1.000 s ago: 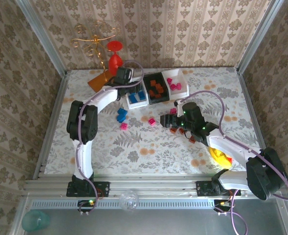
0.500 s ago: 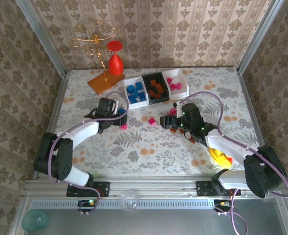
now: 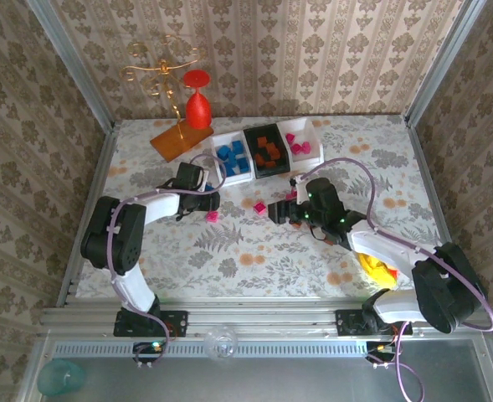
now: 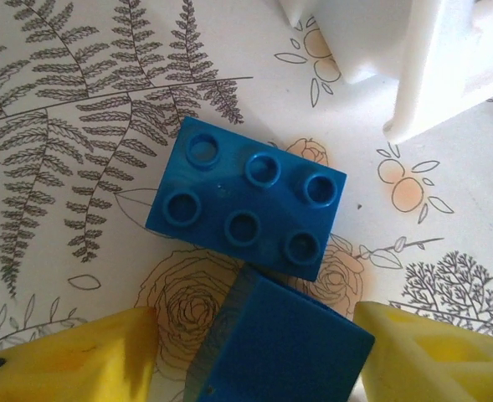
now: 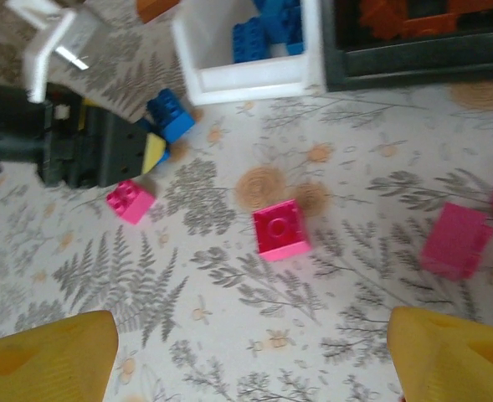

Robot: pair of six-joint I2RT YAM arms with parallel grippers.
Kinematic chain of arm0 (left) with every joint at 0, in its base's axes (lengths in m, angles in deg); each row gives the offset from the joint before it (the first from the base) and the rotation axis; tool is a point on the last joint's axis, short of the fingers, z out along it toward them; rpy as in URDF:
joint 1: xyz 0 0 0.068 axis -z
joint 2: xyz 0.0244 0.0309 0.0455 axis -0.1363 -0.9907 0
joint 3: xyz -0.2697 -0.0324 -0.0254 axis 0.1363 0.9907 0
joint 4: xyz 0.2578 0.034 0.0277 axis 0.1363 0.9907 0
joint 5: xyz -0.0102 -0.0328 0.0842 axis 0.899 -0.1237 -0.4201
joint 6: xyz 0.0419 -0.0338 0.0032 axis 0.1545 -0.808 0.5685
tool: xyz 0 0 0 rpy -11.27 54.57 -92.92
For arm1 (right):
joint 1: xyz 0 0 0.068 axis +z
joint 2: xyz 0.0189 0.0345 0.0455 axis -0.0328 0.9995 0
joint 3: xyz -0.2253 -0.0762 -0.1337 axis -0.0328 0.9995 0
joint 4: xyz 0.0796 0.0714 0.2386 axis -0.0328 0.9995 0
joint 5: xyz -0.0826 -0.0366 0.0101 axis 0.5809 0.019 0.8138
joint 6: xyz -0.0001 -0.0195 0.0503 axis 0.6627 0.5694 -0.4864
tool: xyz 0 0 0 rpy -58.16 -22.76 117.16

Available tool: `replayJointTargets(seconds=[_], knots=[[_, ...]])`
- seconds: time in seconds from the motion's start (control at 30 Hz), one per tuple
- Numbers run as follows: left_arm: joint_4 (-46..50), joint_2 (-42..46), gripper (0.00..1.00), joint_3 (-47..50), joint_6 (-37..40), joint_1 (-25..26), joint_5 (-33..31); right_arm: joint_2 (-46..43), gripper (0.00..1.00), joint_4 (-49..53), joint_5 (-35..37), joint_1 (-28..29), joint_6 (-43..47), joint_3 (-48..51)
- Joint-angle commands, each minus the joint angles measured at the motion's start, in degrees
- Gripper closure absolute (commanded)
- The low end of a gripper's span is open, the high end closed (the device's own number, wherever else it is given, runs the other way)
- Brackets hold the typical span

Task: Sort the legos into containers by color
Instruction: Pick up the lego from the middle-left of the table.

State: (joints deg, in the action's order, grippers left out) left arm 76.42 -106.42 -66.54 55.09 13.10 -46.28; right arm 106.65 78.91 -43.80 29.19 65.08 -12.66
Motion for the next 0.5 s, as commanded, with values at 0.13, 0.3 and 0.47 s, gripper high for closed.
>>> replayJointTargets(seconds=[0.13,0.3,0.47], knots=[[-1.3,-2.3,0.5,-1.5,0.3,-0.5,1.6,1.9,0.15,-2.3,-4.7,3.5,3.7,-1.7],[-1.8,-1.5,0.59,-0.8,-0.1,-0.6,1.4,1.6,0.14,-1.9,-3.6,3.6,4.2,-1.7],[-2.3,1.1,0.67,-0.6,-0.7,-0.6,0.5,0.9,0.14,-4.2,0.4,3.7,3.3,-0.8]])
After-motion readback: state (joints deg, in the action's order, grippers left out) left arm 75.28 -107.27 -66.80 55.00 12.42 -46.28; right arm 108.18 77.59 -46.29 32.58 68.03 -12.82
